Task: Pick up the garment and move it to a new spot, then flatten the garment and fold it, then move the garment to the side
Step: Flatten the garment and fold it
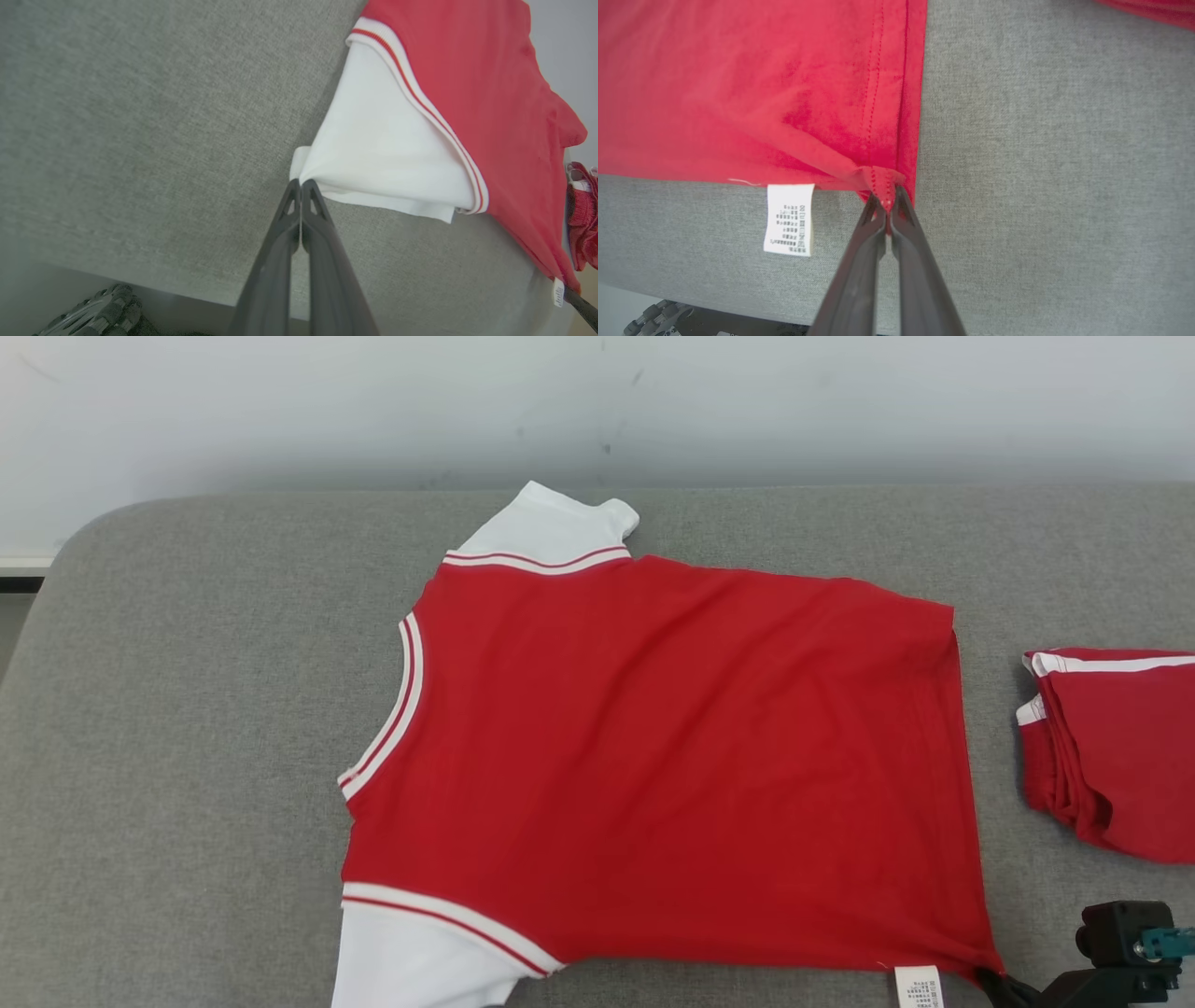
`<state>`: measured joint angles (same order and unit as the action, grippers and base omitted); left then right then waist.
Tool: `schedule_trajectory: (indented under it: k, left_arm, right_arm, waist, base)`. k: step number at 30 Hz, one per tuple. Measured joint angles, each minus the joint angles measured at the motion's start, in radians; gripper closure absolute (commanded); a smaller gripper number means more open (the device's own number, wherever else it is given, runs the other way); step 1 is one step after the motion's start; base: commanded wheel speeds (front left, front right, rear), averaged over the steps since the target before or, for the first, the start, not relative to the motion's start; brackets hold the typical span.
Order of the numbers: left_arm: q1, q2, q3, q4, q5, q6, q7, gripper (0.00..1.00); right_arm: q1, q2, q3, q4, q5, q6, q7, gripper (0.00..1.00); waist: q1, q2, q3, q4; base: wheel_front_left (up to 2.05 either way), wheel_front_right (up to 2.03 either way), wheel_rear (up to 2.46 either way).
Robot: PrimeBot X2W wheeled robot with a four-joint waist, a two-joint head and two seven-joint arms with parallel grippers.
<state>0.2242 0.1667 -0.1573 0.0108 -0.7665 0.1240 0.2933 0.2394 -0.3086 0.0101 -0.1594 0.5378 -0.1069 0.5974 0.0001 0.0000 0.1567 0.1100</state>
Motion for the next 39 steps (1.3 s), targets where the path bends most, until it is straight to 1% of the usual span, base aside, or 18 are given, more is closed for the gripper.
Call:
schedule_trajectory:
  k: [6, 9, 10, 11, 12, 13, 14, 15, 20, 24, 26, 28, 29, 31, 33, 37, 39]
  left_arm:
    - [0.056, 0.0, 0.004, -0.049, -0.008, 0.0, 0.042, 1.0]
    - [0.058, 0.0, 0.009, -0.072, -0.007, 0.0, 0.051, 1.0]
    - [0.056, -0.001, 0.012, -0.08, -0.005, 0.0, 0.054, 1.0]
    - [0.053, -0.005, 0.023, -0.087, 0.002, 0.0, 0.049, 1.0]
    - [0.049, -0.004, 0.027, -0.091, 0.008, 0.0, 0.05, 1.0]
    - [0.047, -0.004, 0.029, -0.093, 0.011, 0.0, 0.05, 0.75]
    - [0.047, -0.007, 0.031, -0.094, 0.015, 0.0, 0.05, 0.23]
    - [0.047, -0.007, 0.031, -0.094, 0.023, 0.0, 0.057, 0.0]
    - [0.054, -0.008, 0.047, -0.084, 0.059, 0.001, 0.086, 0.0]
    - [0.053, -0.012, 0.101, -0.083, 0.101, 0.001, 0.082, 0.0]
    - [0.047, -0.014, 0.128, -0.095, 0.136, 0.001, 0.058, 0.0]
    - [0.014, -0.027, 0.162, -0.127, 0.167, 0.004, -0.005, 0.0]
    - [-0.017, -0.026, 0.165, -0.152, 0.197, 0.005, -0.036, 0.0]
    - [-0.078, -0.012, 0.147, -0.198, 0.244, 0.005, -0.078, 0.0]
    - [-0.123, -0.02, 0.124, -0.229, 0.254, 0.005, -0.126, 0.0]
    - [-0.158, -0.037, 0.056, -0.238, 0.317, -0.013, -0.198, 0.0]
    - [-0.169, -0.038, 0.023, -0.226, 0.338, -0.029, -0.224, 0.0]
  right_arm:
    - [0.019, -0.006, -0.023, -0.02, -0.007, -0.008, 0.011, 1.0]
    - [0.021, -0.006, -0.038, -0.033, -0.01, -0.009, 0.011, 1.0]
    - [0.022, -0.006, -0.042, -0.037, -0.01, -0.009, 0.011, 0.87]
    - [0.021, -0.006, -0.044, -0.04, -0.01, -0.009, 0.011, 0.18]
    - [0.017, -0.005, -0.043, -0.04, -0.01, -0.009, 0.011, 0.0]
    - [0.016, -0.003, -0.043, -0.04, -0.01, -0.009, 0.011, 0.0]
    - [0.016, -0.003, -0.042, -0.041, -0.01, -0.009, 0.014, 0.0]
    - [0.016, -0.003, -0.04, -0.041, -0.01, -0.01, 0.019, 0.0]
    - [0.014, -0.001, -0.033, -0.045, -0.01, -0.012, 0.028, 0.0]
    - [0.014, -0.003, -0.044, -0.067, -0.018, -0.014, 0.024, 0.0]
    - [0.012, -0.003, -0.054, -0.082, -0.028, -0.016, 0.008, 0.0]
    - [0.004, -0.001, -0.067, -0.103, -0.041, -0.016, -0.015, 0.0]
    - [-0.007, 0.001, -0.068, -0.112, -0.048, -0.016, -0.028, 0.0]
    - [-0.033, 0.016, -0.065, -0.131, -0.048, -0.016, -0.054, 0.0]
    - [-0.06, 0.042, -0.057, -0.138, -0.049, -0.016, -0.085, 0.0]
    - [-0.125, 0.084, -0.03, -0.137, -0.064, -0.016, -0.161, 0.0]
    - [-0.159, 0.119, -0.011, -0.135, -0.066, -0.016, -0.209, 0.0]
  waist:
    - [0.0, 0.0, 0.013, 0.005]
    - [0.0, 0.0, 0.022, 0.01]
    - [0.0, 0.0, 0.025, 0.013]
    - [0.0, 0.0, 0.028, 0.015]
    - [0.0, 0.0, 0.03, 0.017]
    - [0.0, 0.0, 0.032, 0.019]
    - [0.0, 0.0, 0.033, 0.019]
    - [0.0, 0.0, 0.034, 0.02]
    - [0.0, 0.0, 0.033, 0.018]
    - [0.0, 0.0, 0.024, 0.015]
    - [-0.0001, 0.0, 0.017, 0.014]
    - [0.0, 0.0, 0.009, 0.015]
    - [0.0, 0.0, 0.004, 0.016]
    - [0.0, 0.0, -0.007, 0.017]
    - [-0.0001, 0.0, -0.019, 0.017]
    - [0.0, 0.0, -0.044, 0.017]
    - [-0.0001, 0.0, -0.057, 0.014]
  base:
    - [0.0, 0.0, 0.0]
    - [0.0, 0.0, 0.0]
    - [0.0, 0.0, 0.0]
    - [0.0, 0.0, 0.0]
    - [0.0, 0.0, 0.0]
    - [0.0, 0.0, 0.0]
    - [0.0, 0.0, 0.0]
    - [0.0, 0.0, 0.0]
    - [0.0, 0.0, 0.0]
    - [0.0, 0.0, 0.0]
    - [0.0, 0.0, 0.0]
    - [0.0, 0.0, 0.0]
    - [0.0, 0.0, 0.0]
    - [0.0, 0.0, 0.0]
    - [0.0, 0.0, 0.0]
    - [0.0, 0.0, 0.0]
    - [0.0, 0.0, 0.0]
